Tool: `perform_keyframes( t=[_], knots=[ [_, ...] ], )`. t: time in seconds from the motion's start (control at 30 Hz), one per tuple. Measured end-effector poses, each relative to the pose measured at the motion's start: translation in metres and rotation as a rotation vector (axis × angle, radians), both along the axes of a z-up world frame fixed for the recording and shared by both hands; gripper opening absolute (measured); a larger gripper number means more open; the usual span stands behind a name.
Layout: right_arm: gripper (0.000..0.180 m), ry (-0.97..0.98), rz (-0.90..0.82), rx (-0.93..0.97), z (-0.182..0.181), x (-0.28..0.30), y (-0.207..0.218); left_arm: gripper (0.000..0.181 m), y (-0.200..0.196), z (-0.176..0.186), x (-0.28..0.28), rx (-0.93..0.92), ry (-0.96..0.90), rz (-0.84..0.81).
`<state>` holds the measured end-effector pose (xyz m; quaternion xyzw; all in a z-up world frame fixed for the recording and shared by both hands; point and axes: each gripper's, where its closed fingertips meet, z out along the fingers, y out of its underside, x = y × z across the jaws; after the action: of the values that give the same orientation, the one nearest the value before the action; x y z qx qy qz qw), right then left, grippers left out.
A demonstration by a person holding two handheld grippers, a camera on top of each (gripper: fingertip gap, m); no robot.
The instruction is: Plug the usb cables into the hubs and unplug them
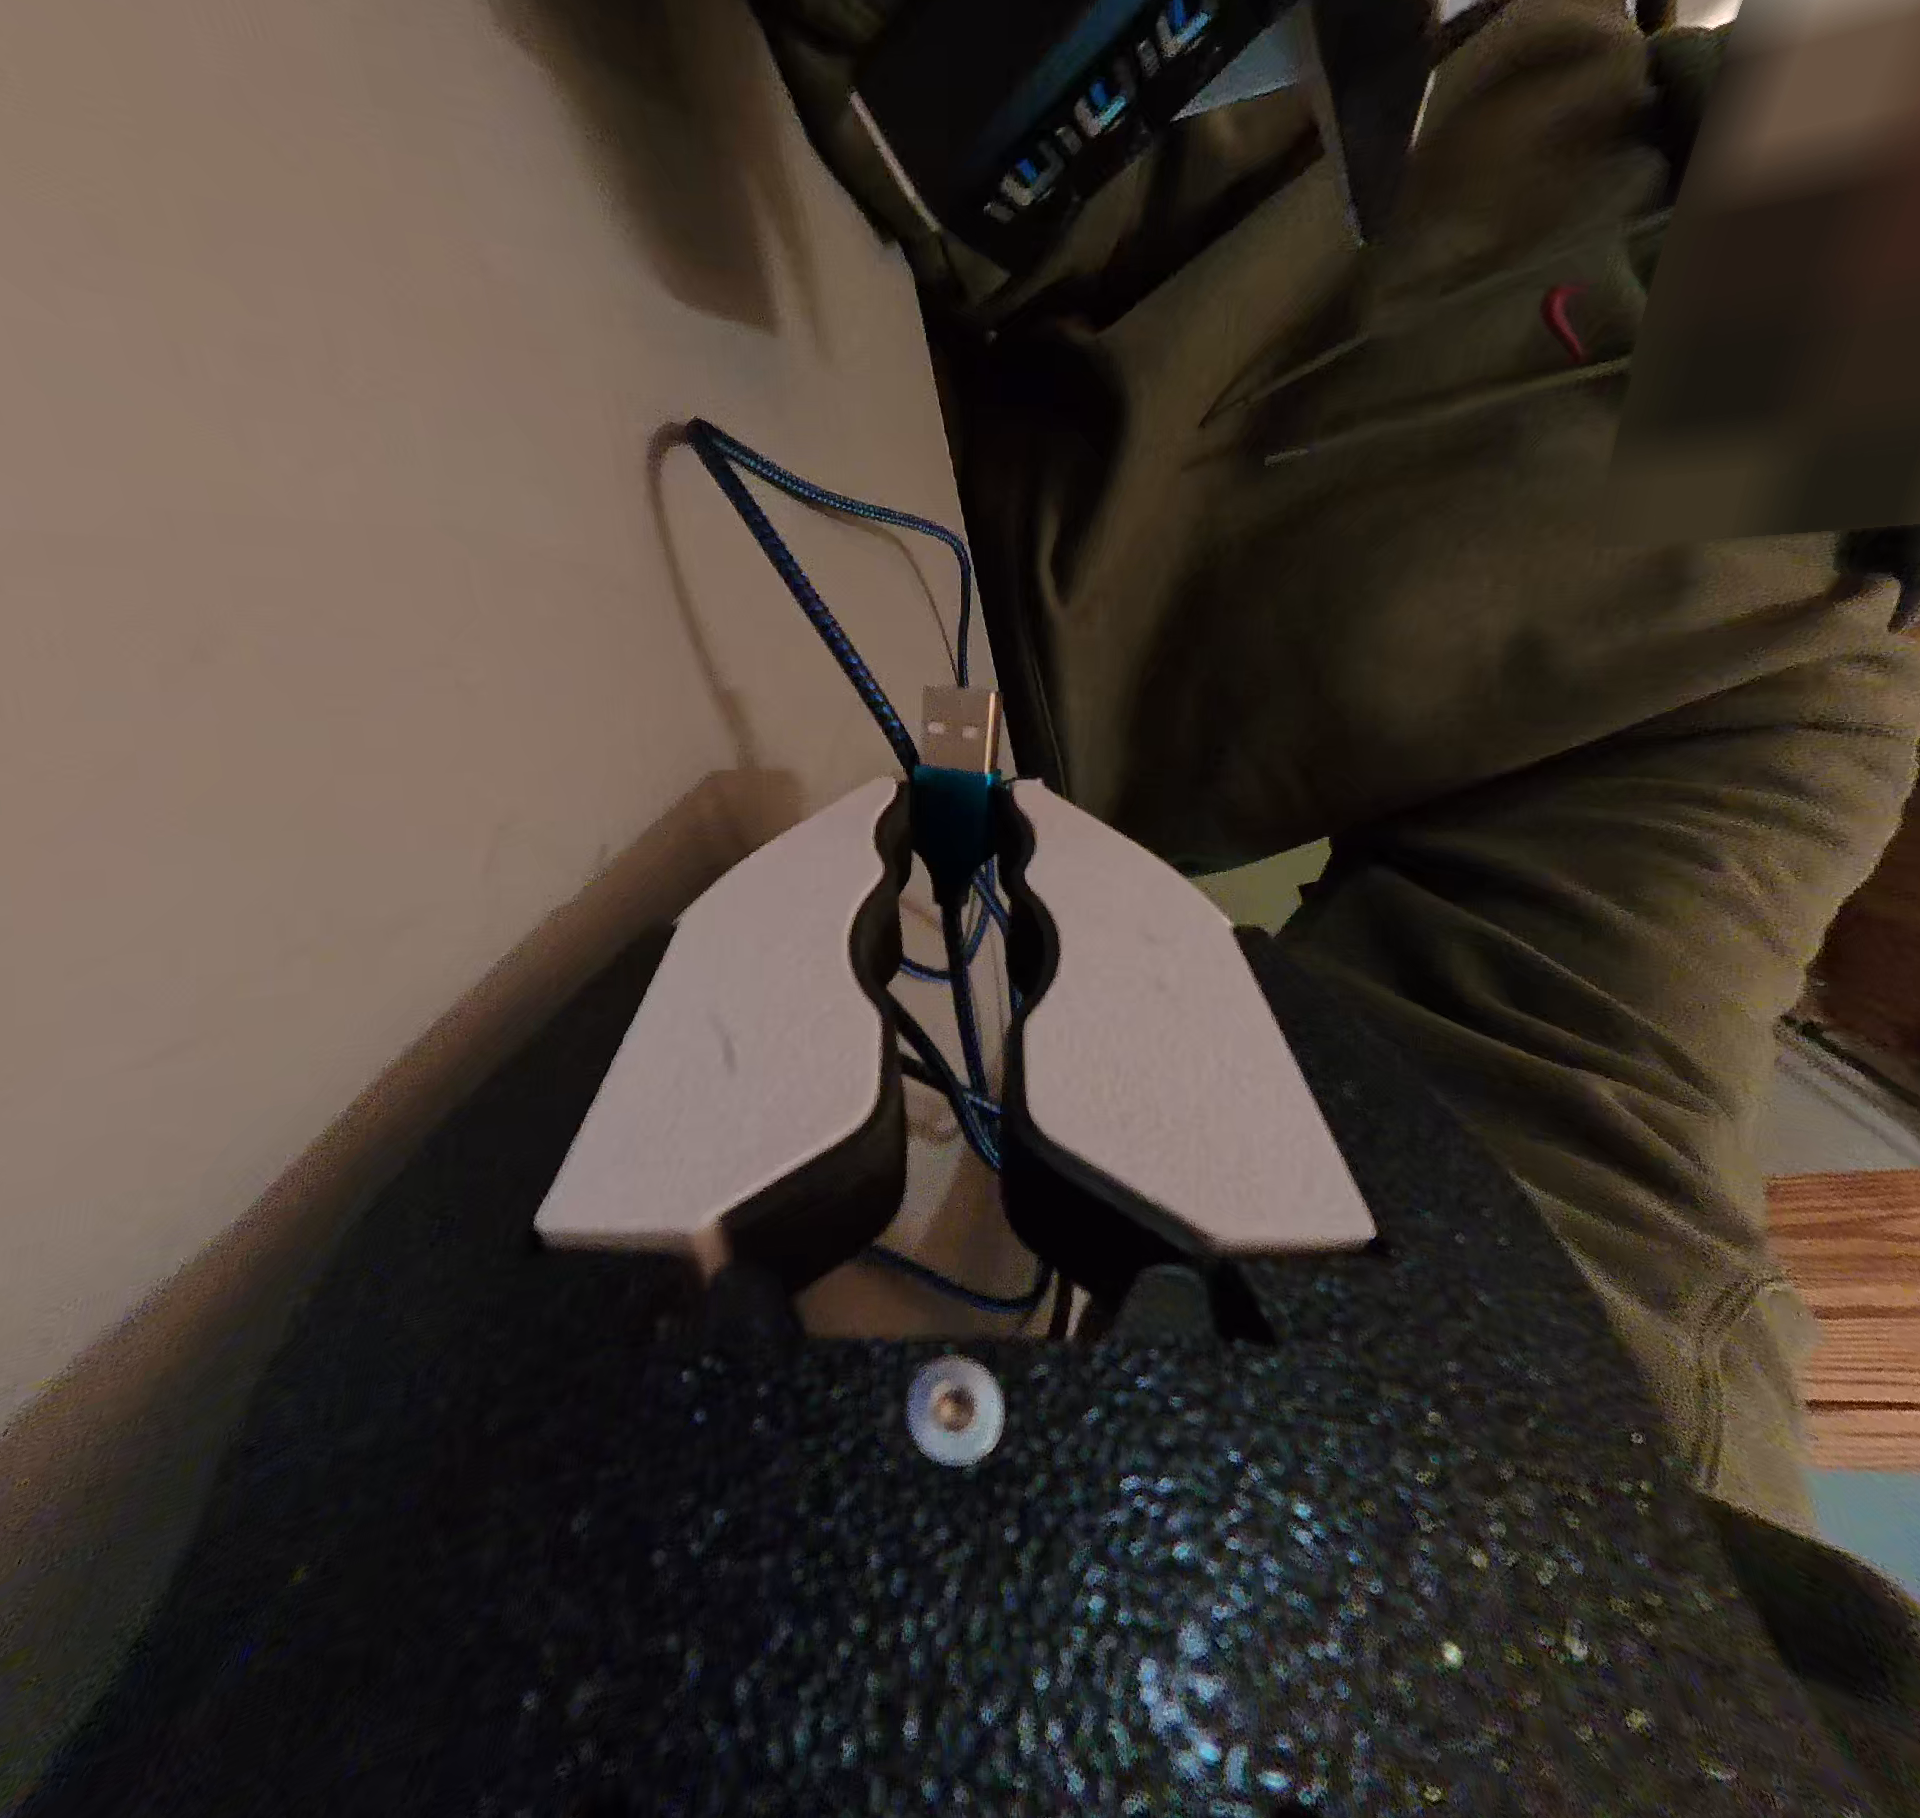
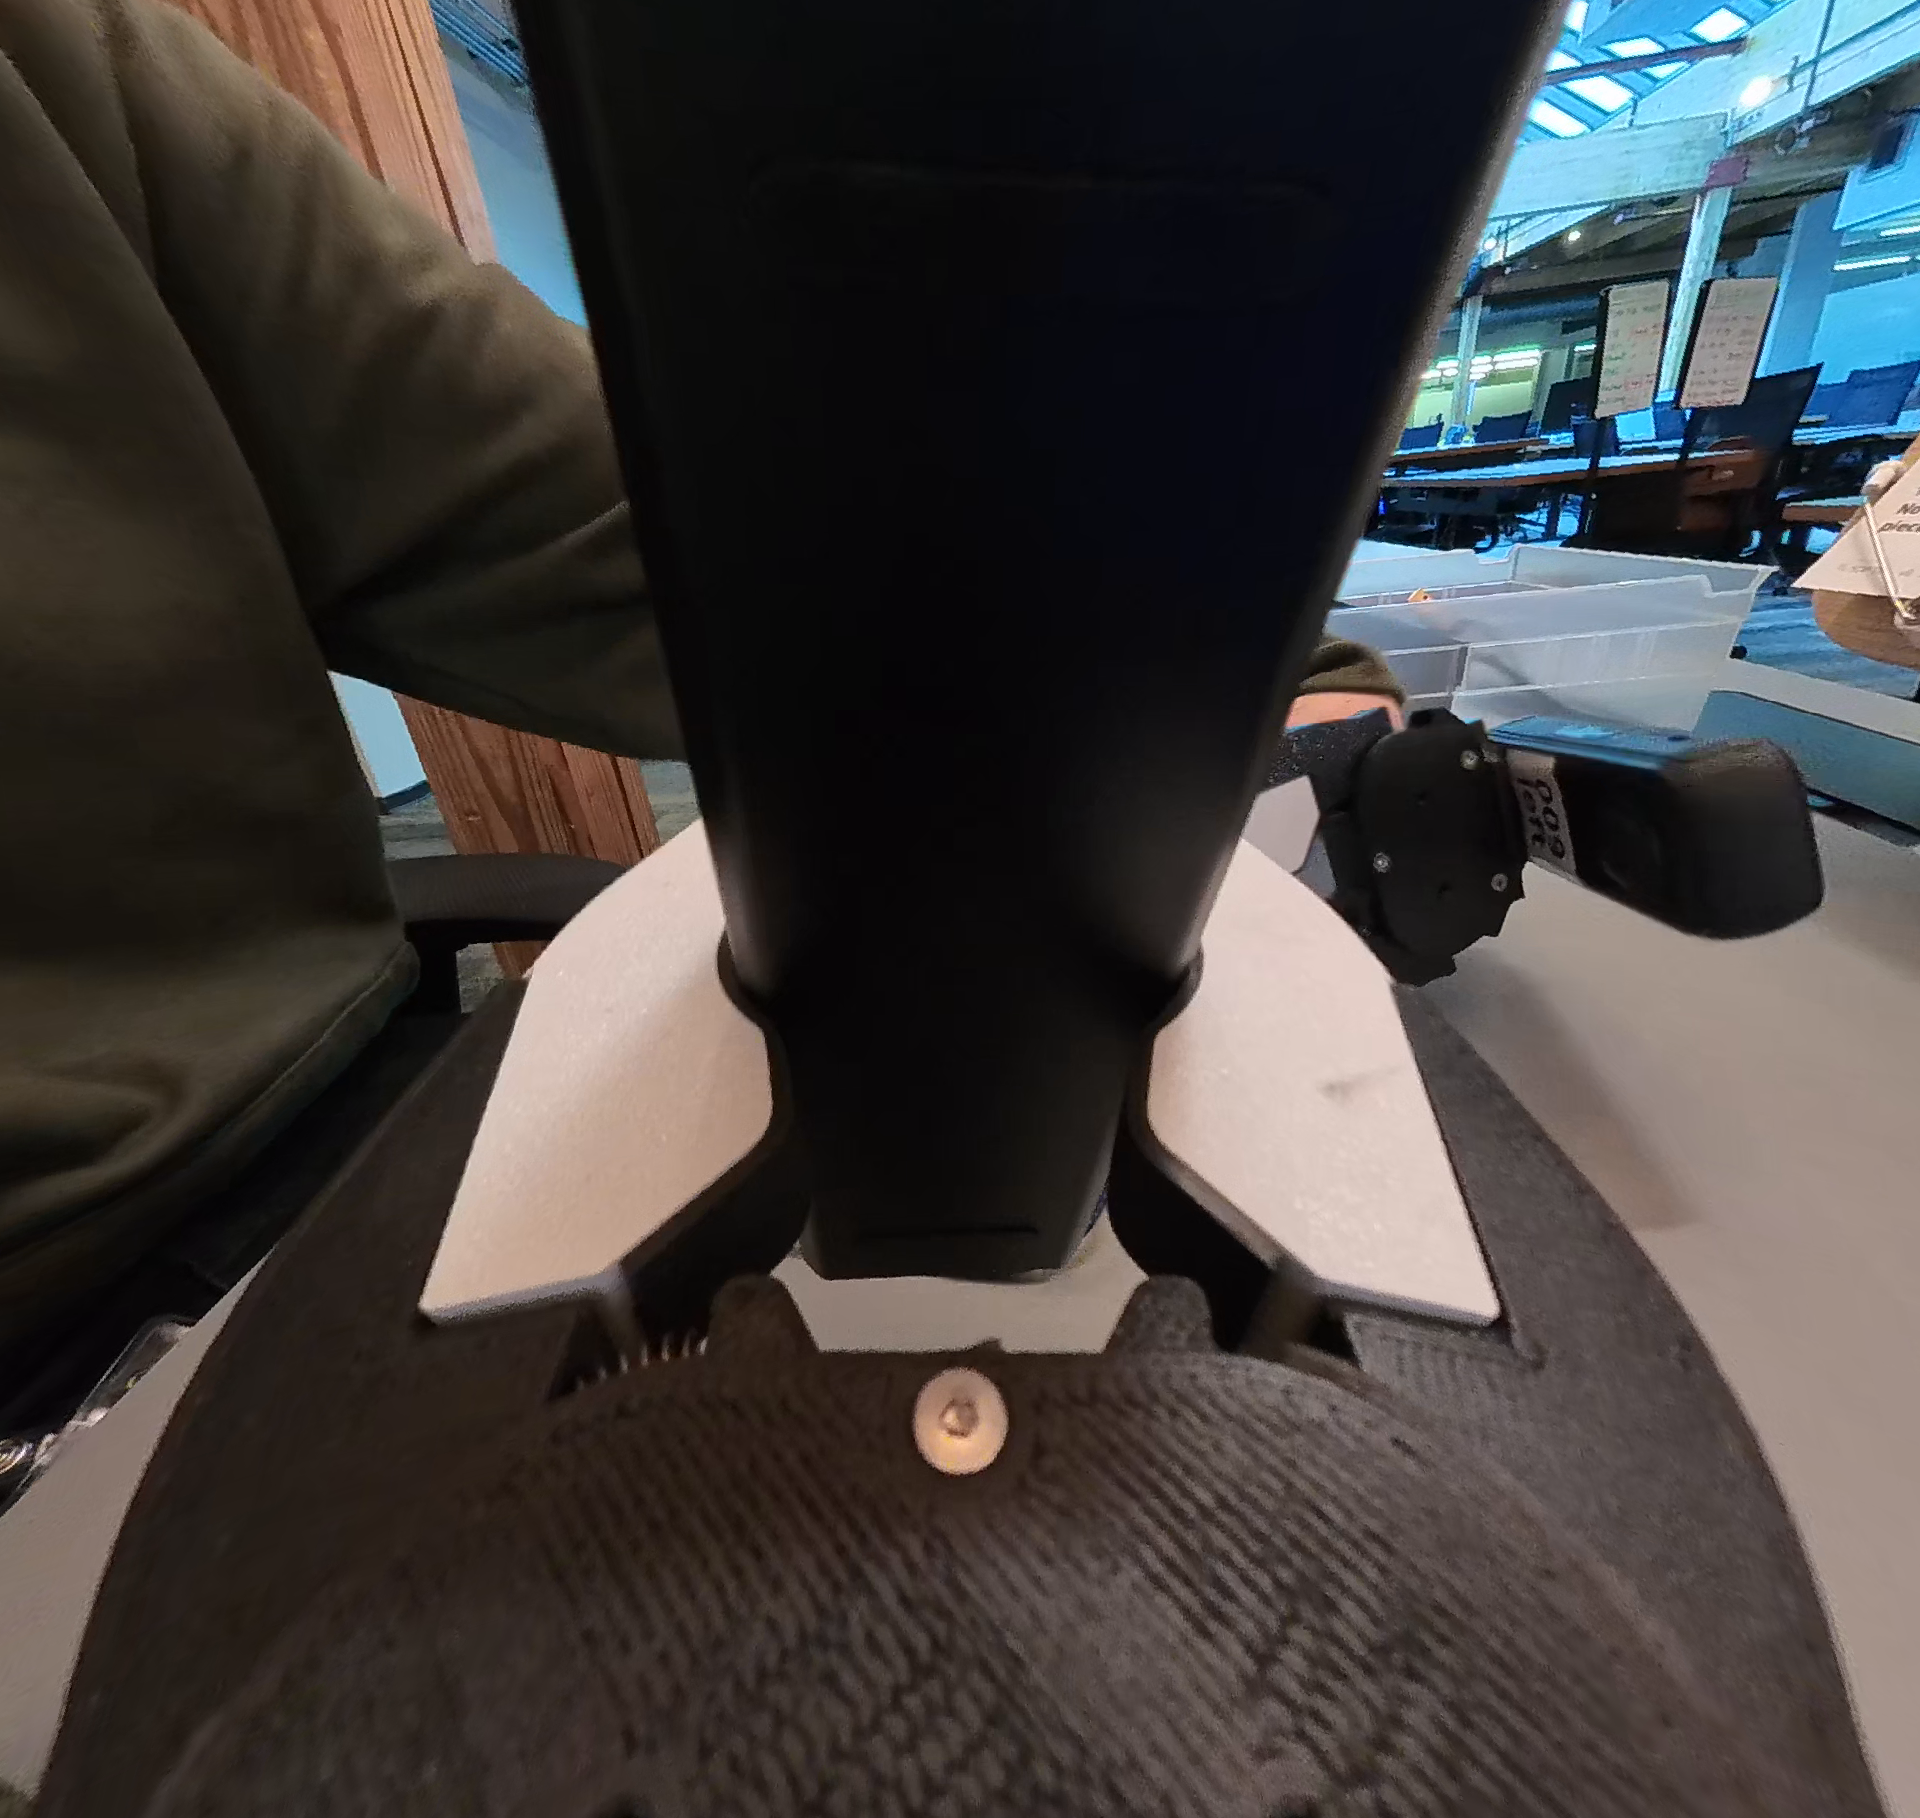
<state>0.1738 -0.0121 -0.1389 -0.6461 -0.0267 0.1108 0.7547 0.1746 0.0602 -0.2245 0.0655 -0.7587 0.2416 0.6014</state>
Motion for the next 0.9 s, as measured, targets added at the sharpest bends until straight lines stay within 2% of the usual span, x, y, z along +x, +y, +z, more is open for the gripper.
perform_keyframes(
  t=[0.1,0.23,0.37,0.47,0.5,0.57,0.73,0.9],
  knots=[
    [0.073,0.006,-0.005,0.0,0.0,0.001,0.0,0.014,-0.008,0.001,0.003,-0.01,-0.094,0.036],
    [0.073,0.019,-0.02,-0.006,0.0,0.004,0.001,0.014,-0.014,-0.001,0.016,0.057,-0.479,0.076],
    [0.073,0.014,-0.039,-0.023,-0.002,0.006,0.003,0.014,-0.015,0.019,0.033,0.162,-0.977,0.145],
    [0.073,0.011,-0.06,-0.051,-0.005,0.008,0.007,0.014,-0.014,0.042,0.039,0.247,-1.231,0.271],
    [0.077,0.004,-0.074,-0.061,-0.006,0.009,0.008,0.014,-0.013,0.048,0.036,0.243,-1.293,0.28],
    [0.073,-0.013,-0.099,-0.077,-0.008,0.01,0.01,0.014,-0.012,0.055,0.031,0.256,-1.427,0.32],
    [0.073,-0.068,-0.1,-0.111,-0.013,0.006,0.015,0.014,-0.012,0.056,0.012,0.337,-1.645,0.374],
    [0.073,-0.09,-0.058,-0.087,-0.01,-0.001,0.012,0.014,-0.035,0.055,-0.001,0.324,-1.598,0.485]
  ],
)
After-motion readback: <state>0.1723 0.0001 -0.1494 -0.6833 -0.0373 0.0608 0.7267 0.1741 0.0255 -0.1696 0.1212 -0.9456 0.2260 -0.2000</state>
